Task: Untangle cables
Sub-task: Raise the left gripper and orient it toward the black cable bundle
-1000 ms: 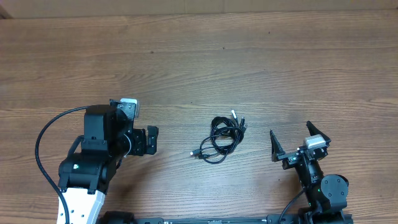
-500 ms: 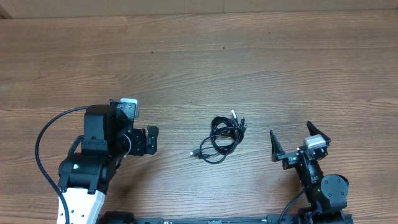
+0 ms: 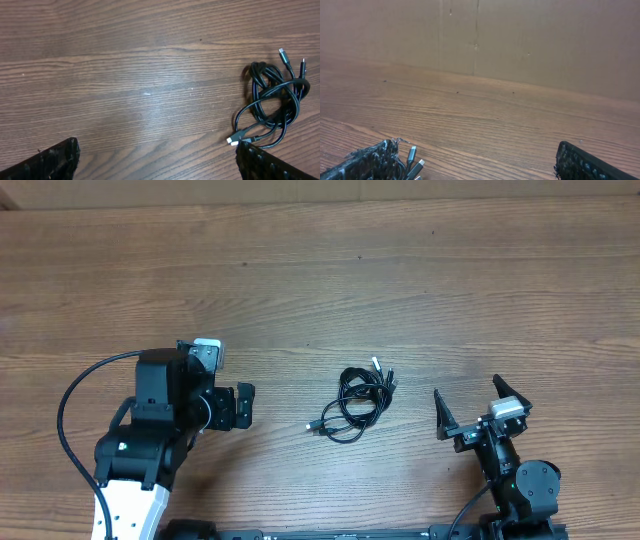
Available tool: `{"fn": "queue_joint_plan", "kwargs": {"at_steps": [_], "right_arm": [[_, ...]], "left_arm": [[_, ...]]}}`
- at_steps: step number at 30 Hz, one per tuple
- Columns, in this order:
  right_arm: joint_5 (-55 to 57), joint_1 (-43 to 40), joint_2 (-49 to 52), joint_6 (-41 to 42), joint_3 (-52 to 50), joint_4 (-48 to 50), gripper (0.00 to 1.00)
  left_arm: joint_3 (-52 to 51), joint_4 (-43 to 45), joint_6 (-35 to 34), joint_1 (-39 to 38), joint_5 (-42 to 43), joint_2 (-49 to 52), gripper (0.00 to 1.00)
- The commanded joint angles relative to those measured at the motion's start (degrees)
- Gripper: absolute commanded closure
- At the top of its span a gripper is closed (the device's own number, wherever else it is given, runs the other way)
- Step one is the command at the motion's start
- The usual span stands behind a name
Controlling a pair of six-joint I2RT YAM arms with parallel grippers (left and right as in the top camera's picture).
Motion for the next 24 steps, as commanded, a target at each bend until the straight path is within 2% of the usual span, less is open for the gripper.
{"fn": "queue_joint_plan", "kwargs": {"at_steps": [1, 9, 24], "right_arm": [[-0.5, -0.1, -0.2, -0.2, 0.4, 0.2, 0.00], [-0.5, -0.1, -0.2, -0.2, 0.4, 0.2, 0.00], [-0.5, -0.1, -0.2, -0.2, 0.4, 0.2, 0.00]], "left_arm": [[2.7, -1.2, 0.9, 0.3, 0.5, 2.0, 0.00], [6.4, -3.3, 0.9, 0.3, 0.5, 5.7, 0.00], [6.5, -3.7, 1.2, 0.3, 0.5, 5.9, 0.00]]}}
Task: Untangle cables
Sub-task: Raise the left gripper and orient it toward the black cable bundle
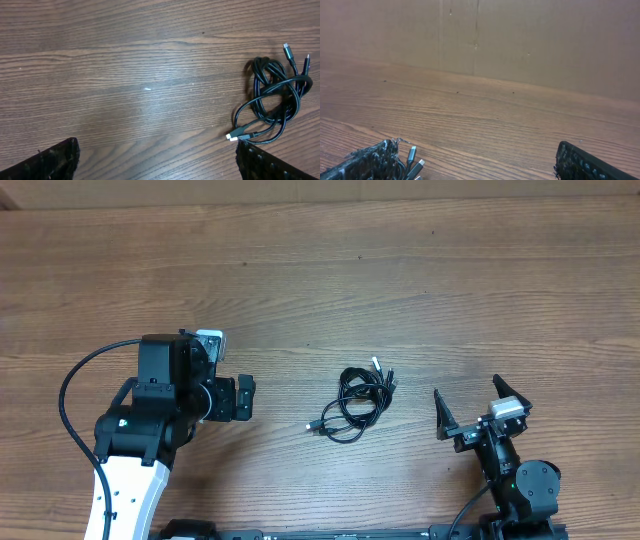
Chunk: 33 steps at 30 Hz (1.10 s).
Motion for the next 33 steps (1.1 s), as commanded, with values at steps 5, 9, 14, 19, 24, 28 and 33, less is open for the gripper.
{"fn": "queue_joint_plan", "kwargs": {"at_steps": [5, 9, 14, 19, 24, 28, 33], "right_arm": [[-0.5, 0.0, -0.2, -0.3, 0.4, 0.2, 0.00], [-0.5, 0.0, -0.2, -0.3, 0.4, 0.2, 0.00], [-0.5, 0.0, -0.2, -0.3, 0.4, 0.2, 0.00], [-0.5, 0.0, -0.2, -0.3, 0.4, 0.2, 0.00], [-0.5, 0.0, -0.2, -0.3, 0.4, 0.2, 0.00], [-0.5, 0.0, -0.2, -0.3, 0.4, 0.2, 0.00], [-0.5, 0.0, -0.2, -0.3, 0.4, 0.2, 0.00]], "left_arm": [[1.7, -0.1, 1.1, 0.3, 0.5, 0.3, 0.01], [1.7, -0.5, 1.1, 0.2, 0.5, 0.3, 0.00], [1.7, -1.1, 1.2, 0.2, 0.4, 0.3, 0.00], [1.7, -1.1, 1.3, 0.2, 0.4, 0.3, 0.00], [1.7, -1.1, 1.3, 0.2, 0.5, 0.3, 0.00], [1.7, -1.1, 1.3, 0.2, 0.5, 0.3, 0.00], [1.7, -1.1, 1.3, 0.2, 0.5, 0.3, 0.00]]}}
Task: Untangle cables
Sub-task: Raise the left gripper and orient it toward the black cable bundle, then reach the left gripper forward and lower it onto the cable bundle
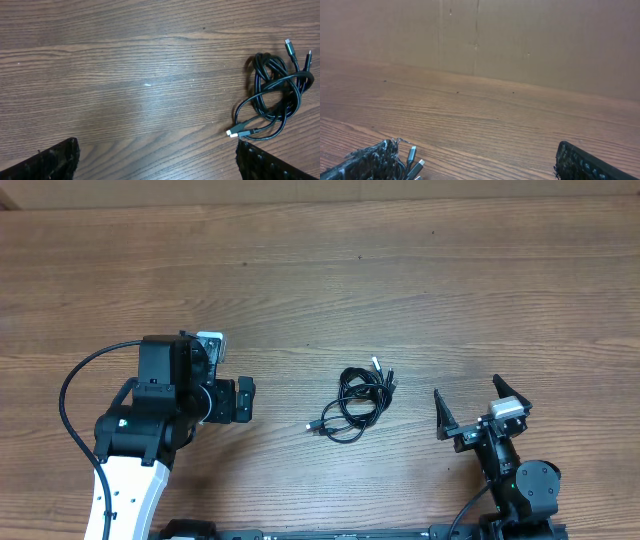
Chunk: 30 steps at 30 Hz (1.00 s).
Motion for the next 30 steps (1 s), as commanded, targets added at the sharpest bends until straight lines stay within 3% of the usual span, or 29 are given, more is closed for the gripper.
{"fn": "queue_joint_plan", "kwargs": {"at_steps": [1, 30], "right_arm": [[-0.5, 0.0, -0.3, -0.3, 0.4, 0.2, 0.00], [-0.5, 0.0, -0.3, -0.3, 0.4, 0.2, 0.00]], "left_arm": [[1.6, -0.1, 1.3, 0.2, 0.5, 0.3, 0.00], [1.6, 1.8, 1.3, -0.6, 0.9, 2.3, 0.01]]}}
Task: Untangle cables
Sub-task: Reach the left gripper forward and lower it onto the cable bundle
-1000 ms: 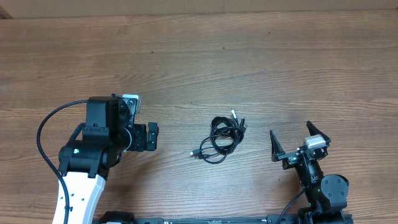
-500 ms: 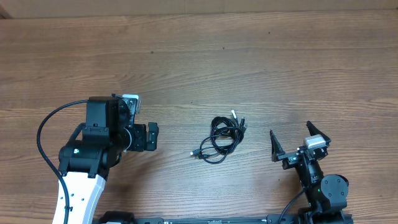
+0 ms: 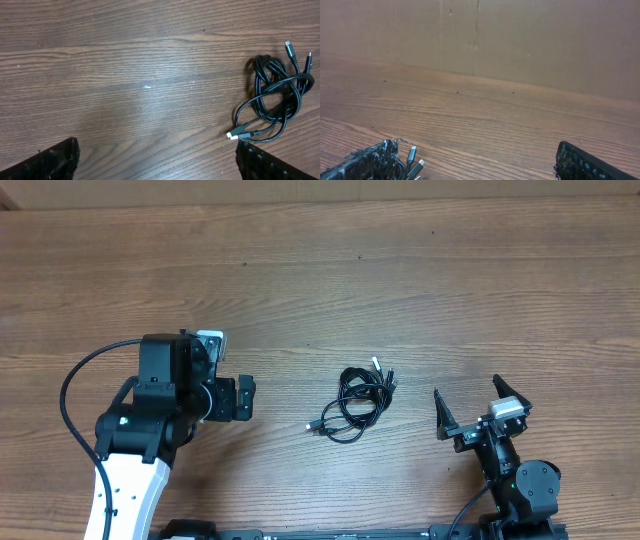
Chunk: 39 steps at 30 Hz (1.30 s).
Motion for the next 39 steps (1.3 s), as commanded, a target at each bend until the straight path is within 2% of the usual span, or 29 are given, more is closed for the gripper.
{"fn": "queue_joint_plan", "kwargs": {"at_steps": [1, 13, 30, 39], "right_arm": [[-0.4, -0.1, -0.2, -0.3, 0.4, 0.2, 0.00], [-0.4, -0.1, -0.2, -0.3, 0.4, 0.2, 0.00], [-0.4, -0.1, -0.2, -0.3, 0.4, 0.2, 0.00], [-0.4, -0.1, -0.2, -0.3, 0.4, 0.2, 0.00]], "left_arm": [[1.6, 1.2, 1.3, -0.9, 0.9, 2.0, 0.01], [3.3, 7.8, 0.2, -8.7, 0.9, 10.7, 0.00], [15.9, 7.8, 2.2, -19.7, 0.9, 25.4, 0.01], [16.1, 12.8, -4.3, -22.6, 0.9, 33.6, 0.00]]}}
